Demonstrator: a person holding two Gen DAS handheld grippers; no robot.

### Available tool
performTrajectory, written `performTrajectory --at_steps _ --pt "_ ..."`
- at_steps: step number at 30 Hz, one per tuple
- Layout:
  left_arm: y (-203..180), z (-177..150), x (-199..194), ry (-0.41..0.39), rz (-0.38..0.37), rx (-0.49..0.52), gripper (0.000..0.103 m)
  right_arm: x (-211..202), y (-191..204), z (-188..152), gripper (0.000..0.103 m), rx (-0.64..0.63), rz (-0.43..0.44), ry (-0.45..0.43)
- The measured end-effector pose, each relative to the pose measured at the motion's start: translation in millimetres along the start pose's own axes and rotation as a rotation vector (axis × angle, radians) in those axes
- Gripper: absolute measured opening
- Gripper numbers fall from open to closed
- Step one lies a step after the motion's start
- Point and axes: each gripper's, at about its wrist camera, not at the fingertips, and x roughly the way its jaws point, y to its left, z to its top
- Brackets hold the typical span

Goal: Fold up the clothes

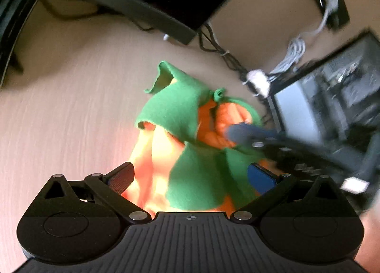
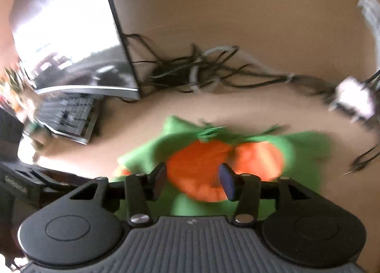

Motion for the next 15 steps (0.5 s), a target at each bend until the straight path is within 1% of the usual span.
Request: performTrajectory --at_steps 2,4,6,7,9,12,15 --pt "19 5 -6 0.029 0.001 -0.130 0.103 18 7 -1 0.049 0.038 0.041 0.013" --pt "36 8 -16 0.038 0.003 -0.227 0.103 30 19 -5 0.049 0.051 0.045 0.018" --pt "51 8 -27 0.021 0.000 -0.280 0.103 33 38 -8 0.049 0.010 0.072 0.007" --pt "57 7 -33 0.014 -0.001 -0.300 0.103 33 47 -10 0.049 -0.024 0.072 0.005" --pt "70 6 -44 -0.001 0.002 -0.339 0.103 32 63 -16 0.049 -0.082 0.060 0.012" --pt "93 6 -58 -0.047 0.029 -0.414 0.103 25 76 -24 0.050 -0.111 0.043 0.025" --pt "115 4 -73 -0.104 0.043 -0.506 0.103 15 88 -30 0.056 -0.143 0.012 0.012"
